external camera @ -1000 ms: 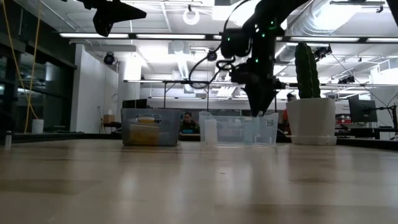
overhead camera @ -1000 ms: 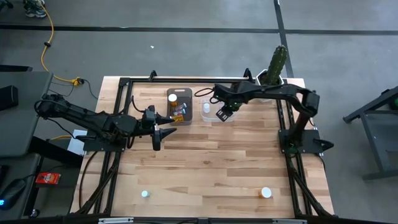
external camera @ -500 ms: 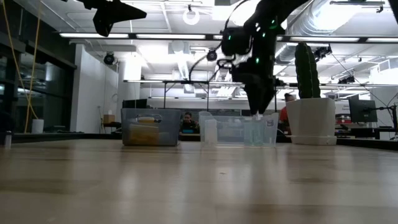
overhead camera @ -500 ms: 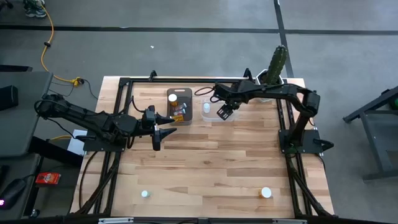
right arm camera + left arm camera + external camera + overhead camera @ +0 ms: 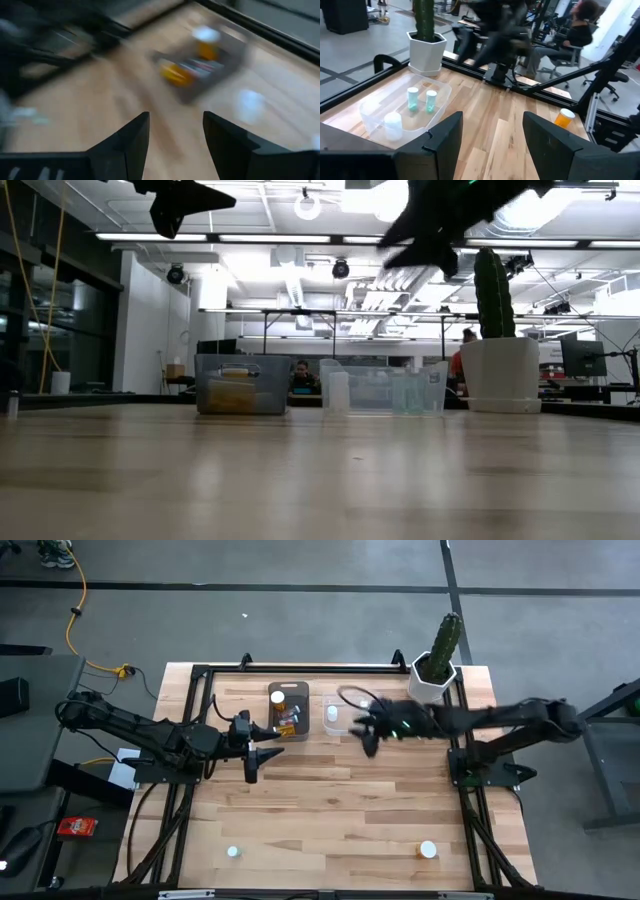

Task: Pick and place medicine bottles into bin by pill shape (circle, oval)
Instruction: Put the green tablet bottle into the transparent bin

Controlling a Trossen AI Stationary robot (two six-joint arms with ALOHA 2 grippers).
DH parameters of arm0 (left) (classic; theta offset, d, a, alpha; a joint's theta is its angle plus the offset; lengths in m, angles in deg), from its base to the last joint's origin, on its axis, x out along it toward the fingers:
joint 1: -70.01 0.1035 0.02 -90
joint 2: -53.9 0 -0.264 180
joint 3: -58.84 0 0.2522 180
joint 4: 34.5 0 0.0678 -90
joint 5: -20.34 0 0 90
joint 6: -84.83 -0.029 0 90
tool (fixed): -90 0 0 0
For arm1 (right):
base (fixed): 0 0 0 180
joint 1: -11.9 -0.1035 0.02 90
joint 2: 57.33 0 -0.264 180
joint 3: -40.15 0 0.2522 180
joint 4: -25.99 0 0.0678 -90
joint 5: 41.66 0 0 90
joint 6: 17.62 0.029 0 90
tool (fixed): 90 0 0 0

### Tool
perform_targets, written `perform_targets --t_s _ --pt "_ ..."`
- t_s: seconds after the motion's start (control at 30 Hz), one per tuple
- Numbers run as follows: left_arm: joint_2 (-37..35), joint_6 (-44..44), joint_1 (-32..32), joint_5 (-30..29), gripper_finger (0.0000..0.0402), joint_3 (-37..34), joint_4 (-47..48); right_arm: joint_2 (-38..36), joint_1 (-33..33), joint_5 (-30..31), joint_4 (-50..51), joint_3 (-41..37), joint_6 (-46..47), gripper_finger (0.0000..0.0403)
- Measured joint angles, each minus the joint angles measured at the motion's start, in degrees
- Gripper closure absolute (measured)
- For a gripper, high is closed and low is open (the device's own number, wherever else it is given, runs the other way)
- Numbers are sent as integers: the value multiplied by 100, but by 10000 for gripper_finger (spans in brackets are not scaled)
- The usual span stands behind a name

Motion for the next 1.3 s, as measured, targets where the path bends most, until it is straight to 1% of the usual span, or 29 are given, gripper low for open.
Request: perform_targets --t_s 0.07,0.13,0.2,0.27,0.4,0.83,0.9,1.0,1.07,1.1,1.2,1.3 --pt "2 1 0 30 206 0 0 -315 -401 -9 -1055 -593 43 224" --pt "0 0 0 32 206 0 -3 -532 -724 5 -1960 -1071 -133 224" --pt "2 0 0 34 206 0 -15 -665 -953 45 -2533 -1385 -356 224" --pt "2 0 2 32 206 0 -46 -726 -1100 64 -2789 -1552 -465 224" --pt "1 0 2 34 206 0 -45 -726 -1205 66 -2878 -1599 -509 224" --pt "2 2 2 21 206 0 -44 -713 -1204 63 -2873 -1601 -509 224" --pt "1 128 2 11 206 0 -106 -713 -1204 63 -2873 -1601 -510 224" --pt "19 444 -42 316 206 183 -82 -713 -1204 63 -2870 -1601 -506 224" --pt "127 516 -207 566 206 497 191 -713 -1204 63 -2870 -1601 -463 224" --pt "181 560 -326 666 206 681 493 -713 -1204 62 -2868 -1601 -396 224" --pt "440 877 -652 1018 199 1387 1580 -713 -1204 61 -2856 -1601 -346 224" --pt "783 1322 -1094 1329 182 2099 3041 -711 -1204 61 -2848 -1601 -345 224"
